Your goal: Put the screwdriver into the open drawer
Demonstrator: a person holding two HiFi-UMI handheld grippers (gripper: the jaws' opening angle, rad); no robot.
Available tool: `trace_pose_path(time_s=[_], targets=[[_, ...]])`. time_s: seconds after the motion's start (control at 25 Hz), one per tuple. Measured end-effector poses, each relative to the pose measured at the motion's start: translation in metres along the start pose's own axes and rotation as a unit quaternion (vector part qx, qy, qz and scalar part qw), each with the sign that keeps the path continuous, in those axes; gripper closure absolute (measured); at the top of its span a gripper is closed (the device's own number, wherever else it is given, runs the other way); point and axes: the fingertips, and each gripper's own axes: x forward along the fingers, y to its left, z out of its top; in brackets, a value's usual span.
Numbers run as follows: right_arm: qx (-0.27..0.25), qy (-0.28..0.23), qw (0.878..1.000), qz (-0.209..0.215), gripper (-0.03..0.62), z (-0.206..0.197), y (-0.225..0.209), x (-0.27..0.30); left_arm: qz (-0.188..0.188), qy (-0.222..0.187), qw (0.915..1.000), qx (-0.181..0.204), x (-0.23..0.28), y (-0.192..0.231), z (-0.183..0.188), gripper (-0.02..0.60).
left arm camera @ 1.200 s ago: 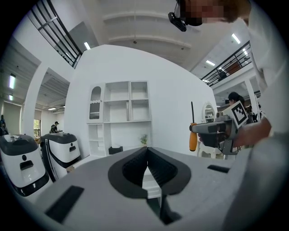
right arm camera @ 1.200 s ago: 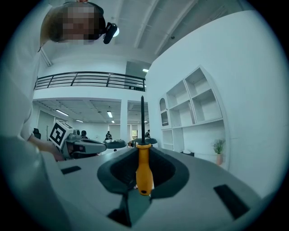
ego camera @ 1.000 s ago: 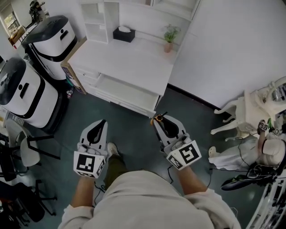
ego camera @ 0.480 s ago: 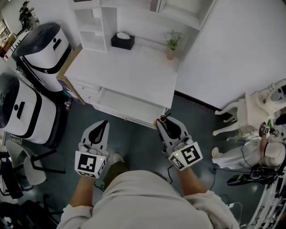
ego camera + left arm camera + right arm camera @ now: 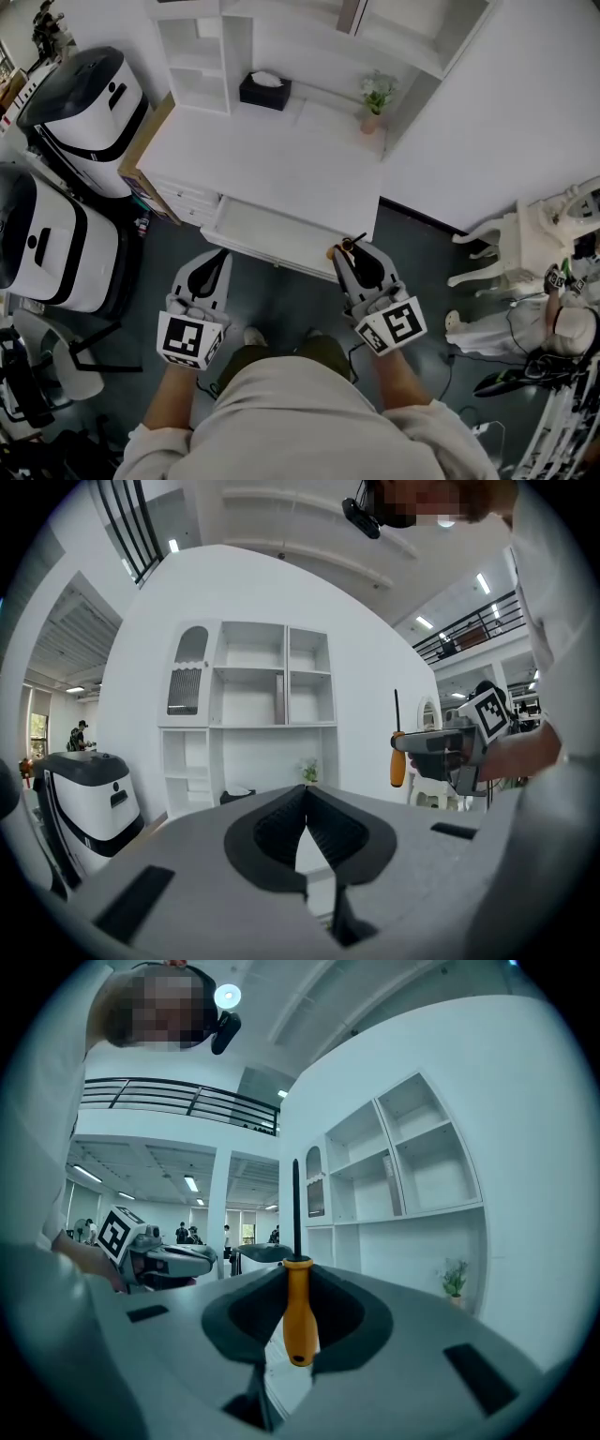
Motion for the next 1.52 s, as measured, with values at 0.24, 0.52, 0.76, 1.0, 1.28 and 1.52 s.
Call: trace_pose_path(time_s=[0.24, 0.52, 0.76, 1.0, 1.28, 1.52], targets=[[-0.018, 0.016, 0.999, 0.025, 0.517, -0.009, -0.024, 0.017, 0.016, 0.004, 0.9999, -0.002, 0.022, -0.004, 0.001, 0.577], [-0.068, 0.043, 0.994, 0.069, 0.518, -0.026, -0.051, 0.04, 0.063, 0.013, 0.9979, -0.01, 0.029, -0.009, 0.002, 0.577], [-0.153, 0.069, 0.98, 0.104, 0.517, -0.042, -0.053, 0.058, 0.094, 0.02, 0.9953, -0.015, 0.024, -0.007, -0.001, 0.577], [-0.236, 0.108, 0.957, 0.128, 0.519, -0.065, -0.044, 0.07, 0.112, 0.018, 0.9934, -0.021, 0.017, -0.006, -0.002, 0.577], [-0.342, 0.16, 0.913, 0.153, 0.519, -0.111, -0.037, 0.091, 0.134, 0.025, 0.9903, -0.028, 0.003, -0.001, -0.008, 0.577], [-0.4, 0.215, 0.874, 0.175, 0.519, -0.162, -0.031, 0.11, 0.162, 0.03, 0.9856, -0.039, -0.017, 0.01, -0.017, 0.577]])
